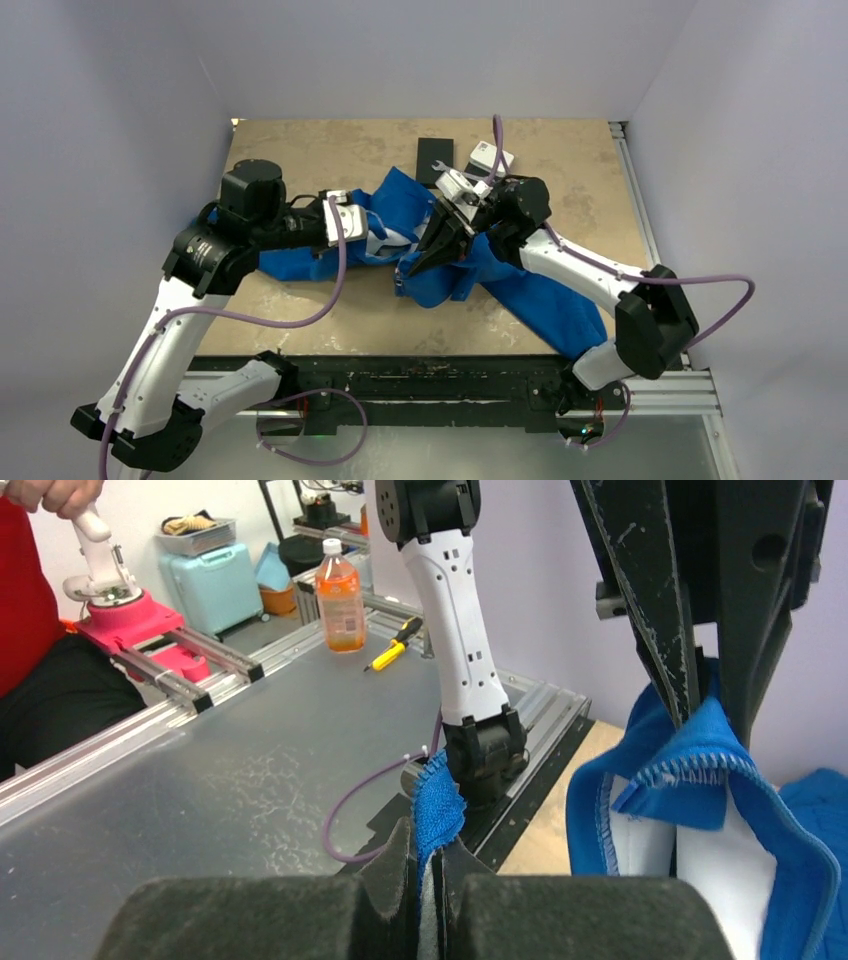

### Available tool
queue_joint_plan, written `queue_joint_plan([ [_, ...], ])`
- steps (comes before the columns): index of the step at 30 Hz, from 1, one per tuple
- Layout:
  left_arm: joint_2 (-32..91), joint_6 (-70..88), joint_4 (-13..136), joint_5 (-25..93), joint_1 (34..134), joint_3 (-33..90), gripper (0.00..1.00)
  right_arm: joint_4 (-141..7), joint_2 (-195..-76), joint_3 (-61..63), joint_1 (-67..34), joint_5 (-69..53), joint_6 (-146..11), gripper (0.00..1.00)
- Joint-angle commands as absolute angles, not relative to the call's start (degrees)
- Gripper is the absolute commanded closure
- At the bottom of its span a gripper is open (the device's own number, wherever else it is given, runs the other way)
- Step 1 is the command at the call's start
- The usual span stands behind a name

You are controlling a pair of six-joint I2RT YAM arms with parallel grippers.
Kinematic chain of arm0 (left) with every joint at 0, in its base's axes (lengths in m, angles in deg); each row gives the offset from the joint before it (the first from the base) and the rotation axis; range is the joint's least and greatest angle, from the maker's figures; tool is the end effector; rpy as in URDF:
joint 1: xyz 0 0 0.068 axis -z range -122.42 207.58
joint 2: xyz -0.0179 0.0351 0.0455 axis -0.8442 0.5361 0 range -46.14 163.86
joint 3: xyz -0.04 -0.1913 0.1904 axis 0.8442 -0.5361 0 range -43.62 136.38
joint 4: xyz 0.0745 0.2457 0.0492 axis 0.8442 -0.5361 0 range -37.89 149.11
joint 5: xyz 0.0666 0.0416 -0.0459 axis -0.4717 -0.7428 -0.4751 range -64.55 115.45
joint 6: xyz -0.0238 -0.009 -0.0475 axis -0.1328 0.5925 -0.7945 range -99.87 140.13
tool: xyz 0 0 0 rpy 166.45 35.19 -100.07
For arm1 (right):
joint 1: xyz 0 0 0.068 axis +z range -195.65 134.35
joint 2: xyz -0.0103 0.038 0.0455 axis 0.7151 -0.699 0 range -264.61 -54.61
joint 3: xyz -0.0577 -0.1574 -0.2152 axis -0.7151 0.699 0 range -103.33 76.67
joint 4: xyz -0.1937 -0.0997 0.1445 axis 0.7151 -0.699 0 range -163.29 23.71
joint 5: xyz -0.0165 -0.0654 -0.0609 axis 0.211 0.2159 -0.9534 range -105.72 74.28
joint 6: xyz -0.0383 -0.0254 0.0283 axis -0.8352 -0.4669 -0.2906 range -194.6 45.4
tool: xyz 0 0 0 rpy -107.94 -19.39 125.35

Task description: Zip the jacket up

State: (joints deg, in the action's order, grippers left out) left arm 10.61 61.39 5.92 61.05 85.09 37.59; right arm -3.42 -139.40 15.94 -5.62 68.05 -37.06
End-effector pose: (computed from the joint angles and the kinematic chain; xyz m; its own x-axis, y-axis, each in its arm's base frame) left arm 0.1356 -0.0939 0.4409 0.2257 0.4870 -0.8437 0.9039 0.2185 0.3679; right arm 0.2106 0.2233 0.3800 -0.0235 0.0668 -0.9975 -0.8181 -0.5747 -0.0192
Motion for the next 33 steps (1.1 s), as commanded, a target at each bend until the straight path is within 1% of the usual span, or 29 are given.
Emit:
queue_joint_plan([
  [1, 10.6, 61.1, 11.7, 63.6, 85.4, 39.2, 1.0, 21.0, -142.7, 15.4, -6.6, 68.8, -20.5, 1.0],
  [6, 9.8, 64.1, 9.4, 63.8, 85.6, 38.7, 1.0, 35.4, -147.6, 13.0, -8.0, 67.7, -8.2, 1.0],
  [9, 9.5, 64.3, 9.3, 62.9, 85.6, 38.9, 1.0, 34.7, -147.8, 12.3, -9.5, 66.3, -7.9, 1.0],
  [11, 9.2, 63.4, 9.8, 61.6, 85.6, 38.9, 1.0, 29.3, -145.7, 13.2, -11.6, 64.8, -11.9, 1.0],
  [12, 8.9, 62.4, 10.2, 60.8, 85.6, 38.8, 1.0, 21.2, -143.2, 13.8, -12.8, 63.4, -18.4, 1.0],
  [13, 8.7, 61.6, 10.4, 60.2, 85.6, 38.7, 1.0, 5.6, -139.9, 13.0, -13.6, 60.9, -30.5, 1.0],
  [14, 8.4, 61.3, 10.4, 60.0, 85.6, 38.7, 1.0, -26.7, -136.2, 8.3, -13.6, 52.9, -54.7, 1.0],
  [15, 8.1, 61.2, 10.3, 59.9, 85.6, 38.5, 1.0, -54.1, -134.9, 1.0, -11.5, 42.2, -76.3, 1.0],
  [16, 7.8, 60.9, 10.3, 59.9, 85.6, 38.2, 1.0, -68.4, -135.9, -3.0, -10.3, 38.2, -82.2, 1.0],
  [17, 7.6, 60.4, 10.4, 59.8, 85.6, 38.2, 1.0, -72.5, -136.3, -5.1, -11.8, 40.2, -82.6, 1.0],
  [18, 7.6, 60.0, 10.7, 59.8, 85.6, 38.2, 1.0, -71.3, -135.7, -4.7, -12.3, 41.3, -80.6, 1.0],
  [20, 7.7, 58.7, 11.2, 59.6, 85.6, 38.3, 1.0, -64.2, -130.6, -1.0, -12.1, 36.7, -73.8, 1.0],
  [21, 7.8, 57.8, 11.2, 59.3, 85.6, 38.5, 1.0, -64.3, -129.1, -0.2, -12.1, 34.4, -72.4, 1.0],
  [22, 8.3, 57.2, 10.6, 59.0, 85.6, 39.0, 1.0, -69.2, -128.5, -1.2, -10.7, 29.9, -73.7, 1.0],
  [24, 9.4, 57.1, 9.0, 58.2, 85.6, 40.4, 1.0, -80.8, -128.1, -5.2, -6.6, 15.4, -79.4, 1.0],
  [27, 10.4, 56.6, 7.8, 56.4, 85.6, 41.5, 1.0, -92.3, -127.8, -9.0, -4.3, -8.9, -77.1, 1.0],
  [30, 10.7, 54.1, 8.6, 54.1, 85.6, 40.9, 1.0, -98.4, -125.0, -11.4, -2.4, -21.5, -72.4, 1.0],
  [33, 11.4, 51.0, 9.5, 47.8, 85.6, 40.3, 1.0, -100.0, -119.3, -8.5, 0.0, -30.8, -68.4, 1.0],
])
